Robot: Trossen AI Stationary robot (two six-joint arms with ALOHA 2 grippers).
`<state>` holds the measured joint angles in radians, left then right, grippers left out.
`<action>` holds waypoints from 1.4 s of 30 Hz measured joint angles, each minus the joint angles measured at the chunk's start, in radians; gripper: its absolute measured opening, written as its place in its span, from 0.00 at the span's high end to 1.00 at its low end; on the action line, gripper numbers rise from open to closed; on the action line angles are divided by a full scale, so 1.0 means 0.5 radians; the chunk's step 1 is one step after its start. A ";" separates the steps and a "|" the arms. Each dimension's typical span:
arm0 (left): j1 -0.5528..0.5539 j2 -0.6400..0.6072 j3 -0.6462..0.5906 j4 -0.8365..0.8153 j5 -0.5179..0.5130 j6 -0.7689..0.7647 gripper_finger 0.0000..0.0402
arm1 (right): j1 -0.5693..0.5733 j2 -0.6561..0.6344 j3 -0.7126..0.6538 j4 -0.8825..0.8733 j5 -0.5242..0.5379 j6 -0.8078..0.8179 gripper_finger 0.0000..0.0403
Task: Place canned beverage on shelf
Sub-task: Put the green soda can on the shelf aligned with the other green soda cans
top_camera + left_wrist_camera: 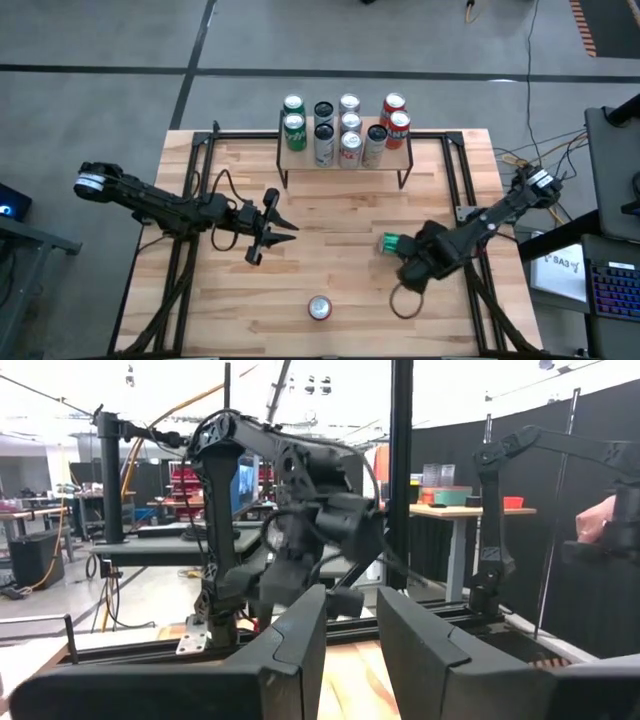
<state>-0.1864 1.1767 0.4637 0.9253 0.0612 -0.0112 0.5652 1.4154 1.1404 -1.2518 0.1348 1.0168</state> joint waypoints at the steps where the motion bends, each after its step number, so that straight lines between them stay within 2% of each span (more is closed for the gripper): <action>1: 0.000 0.000 0.000 0.002 0.000 0.006 0.81 | -0.048 0.022 0.000 0.004 -0.004 -0.050 0.28; 11: 0.000 0.000 0.000 -0.003 -0.001 0.023 0.81 | -0.459 0.171 0.000 0.002 -0.058 -0.700 0.28; 19: 0.000 0.000 0.000 -0.015 0.001 0.064 0.81 | -0.619 0.403 -0.002 0.008 -0.043 -1.014 0.28; 28: 0.000 0.000 0.000 -0.025 0.001 0.065 0.81 | -0.667 0.632 0.002 0.002 0.009 -1.140 0.28; 42: 0.000 0.000 0.000 -0.028 0.002 0.073 0.81 | -0.687 0.616 0.000 0.112 -0.008 -1.034 0.27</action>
<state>-0.1862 1.1767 0.4637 0.9115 0.0621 0.0254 0.2218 1.7233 1.1404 -1.1956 0.1310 0.4996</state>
